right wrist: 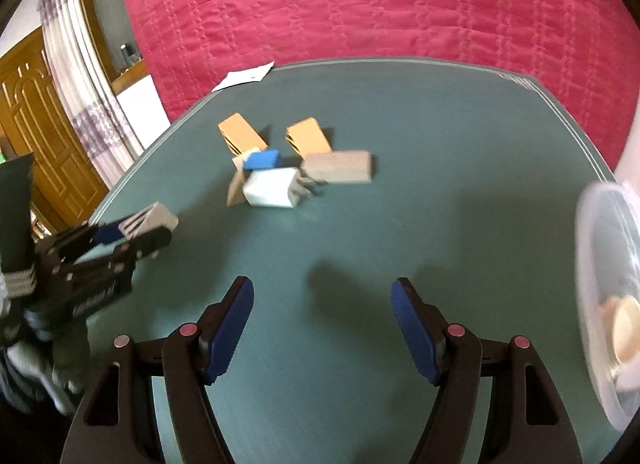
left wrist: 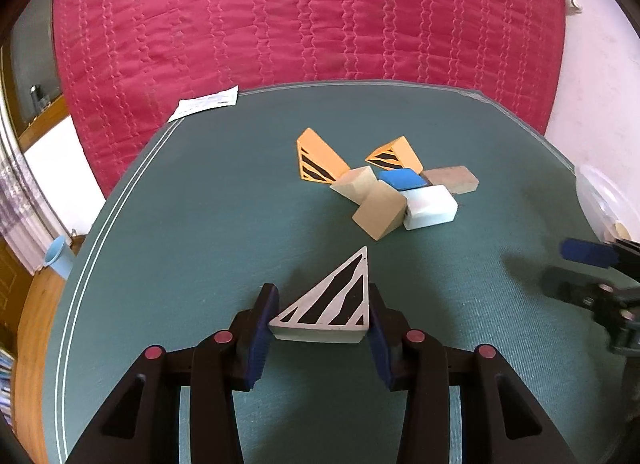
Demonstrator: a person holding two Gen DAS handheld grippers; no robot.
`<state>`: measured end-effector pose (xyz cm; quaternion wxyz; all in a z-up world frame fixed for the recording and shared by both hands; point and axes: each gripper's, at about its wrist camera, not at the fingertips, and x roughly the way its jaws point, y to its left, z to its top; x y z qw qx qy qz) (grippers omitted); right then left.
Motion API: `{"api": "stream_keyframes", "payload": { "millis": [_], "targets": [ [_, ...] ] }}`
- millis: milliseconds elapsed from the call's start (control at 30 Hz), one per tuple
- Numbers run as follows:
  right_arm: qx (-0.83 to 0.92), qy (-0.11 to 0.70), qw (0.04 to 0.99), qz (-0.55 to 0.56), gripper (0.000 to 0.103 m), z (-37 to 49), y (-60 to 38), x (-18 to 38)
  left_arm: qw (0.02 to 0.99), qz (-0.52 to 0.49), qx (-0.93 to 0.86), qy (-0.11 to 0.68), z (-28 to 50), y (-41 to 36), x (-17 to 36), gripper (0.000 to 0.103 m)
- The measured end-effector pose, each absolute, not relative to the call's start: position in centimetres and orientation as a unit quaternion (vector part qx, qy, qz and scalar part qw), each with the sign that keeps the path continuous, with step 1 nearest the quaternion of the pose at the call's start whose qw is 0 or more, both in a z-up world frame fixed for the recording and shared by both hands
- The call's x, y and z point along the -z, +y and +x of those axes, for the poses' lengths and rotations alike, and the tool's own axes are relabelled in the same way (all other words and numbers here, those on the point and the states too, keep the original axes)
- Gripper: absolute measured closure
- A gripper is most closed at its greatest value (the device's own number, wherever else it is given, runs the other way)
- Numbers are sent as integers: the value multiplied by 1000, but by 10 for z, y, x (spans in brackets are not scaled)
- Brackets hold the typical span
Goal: Organize rigid objects
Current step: 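Grasp the white plug-shaped block with the right gripper while the left gripper holds the triangle, then carry the white plug block into the clear basin and open the right gripper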
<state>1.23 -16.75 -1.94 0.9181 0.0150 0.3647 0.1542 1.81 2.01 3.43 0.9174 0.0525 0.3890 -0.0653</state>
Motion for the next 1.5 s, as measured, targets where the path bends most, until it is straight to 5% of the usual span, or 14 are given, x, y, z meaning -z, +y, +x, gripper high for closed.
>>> {"api": "stream_keyframes", "payload": {
  "millis": [767,900,1500],
  "targets": [
    [-146,367,919,-19,31,99,-99,29,915,32,77,394,13,28,-35,58],
    [-152,364,918,-35,40,96,-95,29,915,31,75,396,13,28,-35,58],
    [-174,361,915,-50,40,34,-118,38,913,27,78,399,8,32,-33,58]
  ]
}}
